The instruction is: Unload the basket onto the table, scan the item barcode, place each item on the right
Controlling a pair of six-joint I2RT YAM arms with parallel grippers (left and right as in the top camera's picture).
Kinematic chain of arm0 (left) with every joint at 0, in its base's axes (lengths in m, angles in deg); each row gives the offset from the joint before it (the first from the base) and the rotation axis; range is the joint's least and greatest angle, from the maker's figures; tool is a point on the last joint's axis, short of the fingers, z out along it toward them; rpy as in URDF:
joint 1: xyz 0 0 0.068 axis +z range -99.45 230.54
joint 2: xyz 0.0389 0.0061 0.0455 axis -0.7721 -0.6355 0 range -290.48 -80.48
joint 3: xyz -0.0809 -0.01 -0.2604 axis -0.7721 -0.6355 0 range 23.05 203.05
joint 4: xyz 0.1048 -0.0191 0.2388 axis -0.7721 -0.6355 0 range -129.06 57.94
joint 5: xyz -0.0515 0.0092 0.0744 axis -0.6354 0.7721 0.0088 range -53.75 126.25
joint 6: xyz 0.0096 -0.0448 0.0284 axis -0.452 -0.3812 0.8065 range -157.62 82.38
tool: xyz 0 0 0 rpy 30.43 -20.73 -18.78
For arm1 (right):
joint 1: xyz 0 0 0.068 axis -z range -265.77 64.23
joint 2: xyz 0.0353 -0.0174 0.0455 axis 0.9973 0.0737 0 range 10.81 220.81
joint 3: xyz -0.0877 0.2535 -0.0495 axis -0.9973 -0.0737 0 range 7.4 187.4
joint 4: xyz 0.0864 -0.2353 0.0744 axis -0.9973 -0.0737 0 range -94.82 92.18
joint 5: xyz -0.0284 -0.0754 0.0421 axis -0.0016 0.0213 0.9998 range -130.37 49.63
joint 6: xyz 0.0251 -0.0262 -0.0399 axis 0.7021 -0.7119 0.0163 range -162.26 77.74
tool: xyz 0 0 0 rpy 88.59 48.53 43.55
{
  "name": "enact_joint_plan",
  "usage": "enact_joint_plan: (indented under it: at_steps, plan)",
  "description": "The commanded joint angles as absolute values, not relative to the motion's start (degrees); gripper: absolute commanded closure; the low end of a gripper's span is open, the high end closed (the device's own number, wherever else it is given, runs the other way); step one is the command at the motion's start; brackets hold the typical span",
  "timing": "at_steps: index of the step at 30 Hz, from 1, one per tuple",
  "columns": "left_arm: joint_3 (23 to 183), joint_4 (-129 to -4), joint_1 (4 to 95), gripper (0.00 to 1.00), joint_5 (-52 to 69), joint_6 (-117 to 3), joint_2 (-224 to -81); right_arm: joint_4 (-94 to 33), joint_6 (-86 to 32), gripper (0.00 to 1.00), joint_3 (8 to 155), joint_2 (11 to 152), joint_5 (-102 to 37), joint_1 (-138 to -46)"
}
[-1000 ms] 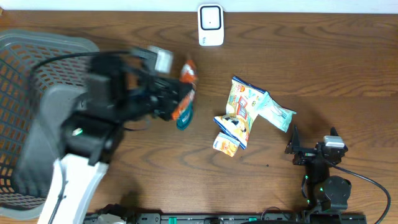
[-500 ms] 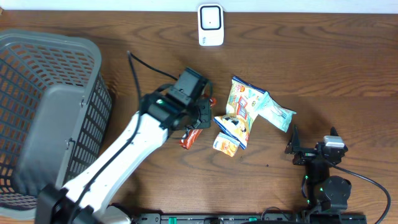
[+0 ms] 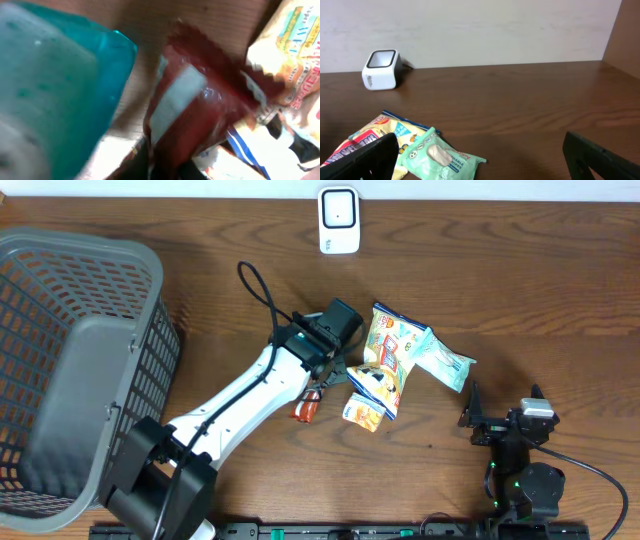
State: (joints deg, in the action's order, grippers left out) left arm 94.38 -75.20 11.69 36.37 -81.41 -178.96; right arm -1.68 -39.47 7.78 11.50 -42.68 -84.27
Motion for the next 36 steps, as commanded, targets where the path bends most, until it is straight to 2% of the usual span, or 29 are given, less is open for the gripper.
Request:
enact_joint_plan:
  at_steps: [1, 2, 3, 4, 5, 6, 12, 19, 27, 33, 36]
  plan:
    - [94.5, -75.0, 10.2, 0.59, 36.9, -82.5, -179.8, -1.9, -39.1, 0.01, 7.7, 11.3, -42.8, -84.4]
    - [94.5, -74.8, 9.9, 0.53, 36.9, -82.5, -179.8, -1.9, -39.1, 0.01, 7.7, 11.3, -42.8, -84.4]
    - [94.5, -74.6, 9.6, 0.41, 36.9, -82.5, -179.7, -1.9, -39.1, 0.01, 7.7, 11.3, -42.8, -84.4]
    - [94.6, -74.6, 9.4, 0.2, 36.9, -82.5, -179.6, -1.9, -39.1, 0.01, 7.7, 11.3, -42.8, -84.4]
    - [94.6, -74.6, 9.1, 0.11, 36.9, -82.5, -179.5, -1.9, -39.1, 0.01, 7.7, 11.3, -42.8, -84.4]
    - [94.6, -74.5, 8.9, 0.07, 36.9, -82.3, -179.2, -1.9, -39.1, 0.01, 7.7, 11.3, -42.8, -84.4]
    - [96.3, -73.1, 8.7, 0.02, 37.9, -76.8, -174.5, -1.9, -39.1, 0.01, 7.7, 11.3, -42.8, -84.4]
    - [101.1, -68.8, 8.7, 0.0, 51.4, -66.8, -162.9, -1.9, -39.1, 0.01, 7.7, 11.3, -42.8, -84.4]
    - [102.1, -43.5, 8.7, 0.0, 62.1, -39.8, -153.4, -1.9, -39.1, 0.01, 7.7, 11.3, -42.8, -84.4]
    - [102.1, -29.9, 8.7, 0.0, 72.3, -16.1, -151.4, -1.9, -39.1, 0.01, 7.7, 11.3, -42.8, -84.4]
    - [102.1, -27.4, 8.7, 0.0, 77.6, -3.1, -151.4, -1.9, -39.1, 0.01, 7.7, 11.3, -42.8, -84.4]
